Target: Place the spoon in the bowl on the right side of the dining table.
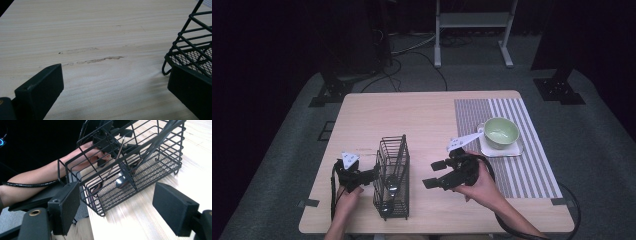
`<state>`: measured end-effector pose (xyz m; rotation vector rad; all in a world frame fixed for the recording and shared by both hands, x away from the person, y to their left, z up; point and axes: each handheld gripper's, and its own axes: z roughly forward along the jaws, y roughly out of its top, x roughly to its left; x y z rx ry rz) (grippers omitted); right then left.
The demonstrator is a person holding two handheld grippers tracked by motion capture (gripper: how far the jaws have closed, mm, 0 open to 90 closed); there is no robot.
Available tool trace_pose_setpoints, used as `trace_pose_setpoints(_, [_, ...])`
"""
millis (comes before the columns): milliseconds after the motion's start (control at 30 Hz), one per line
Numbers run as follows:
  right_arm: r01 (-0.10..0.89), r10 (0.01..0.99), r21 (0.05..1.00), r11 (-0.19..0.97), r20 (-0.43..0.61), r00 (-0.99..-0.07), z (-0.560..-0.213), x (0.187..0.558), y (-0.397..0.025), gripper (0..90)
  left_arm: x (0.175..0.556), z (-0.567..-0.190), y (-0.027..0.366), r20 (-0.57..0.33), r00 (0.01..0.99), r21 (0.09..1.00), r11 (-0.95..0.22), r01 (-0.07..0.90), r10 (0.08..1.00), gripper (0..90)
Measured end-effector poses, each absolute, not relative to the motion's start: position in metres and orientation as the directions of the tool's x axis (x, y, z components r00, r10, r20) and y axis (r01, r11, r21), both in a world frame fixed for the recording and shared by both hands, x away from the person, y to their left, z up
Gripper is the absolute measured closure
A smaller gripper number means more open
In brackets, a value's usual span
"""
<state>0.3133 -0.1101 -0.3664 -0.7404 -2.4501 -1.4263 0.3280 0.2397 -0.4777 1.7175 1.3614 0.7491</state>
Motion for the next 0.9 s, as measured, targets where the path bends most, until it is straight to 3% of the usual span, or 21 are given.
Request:
trace_pose_setpoints(533, [0.530, 0.285, 0.754, 0.389, 0.448, -0.847, -0.362, 0.326, -0.086, 24.3, 0.328, -0.478, 0.240, -0.033, 0.245, 0.863, -0.096, 0.496, 0.969, 0.0])
trace_pose_setpoints(900, [0.530, 0.280, 0.748, 0.399, 0.451, -0.847, -0.360, 0.332, -0.068, 37.3, 0.328, -0.478, 0.240, -0.036, 0.245, 0.864, -0.093, 0.495, 0.969, 0.0])
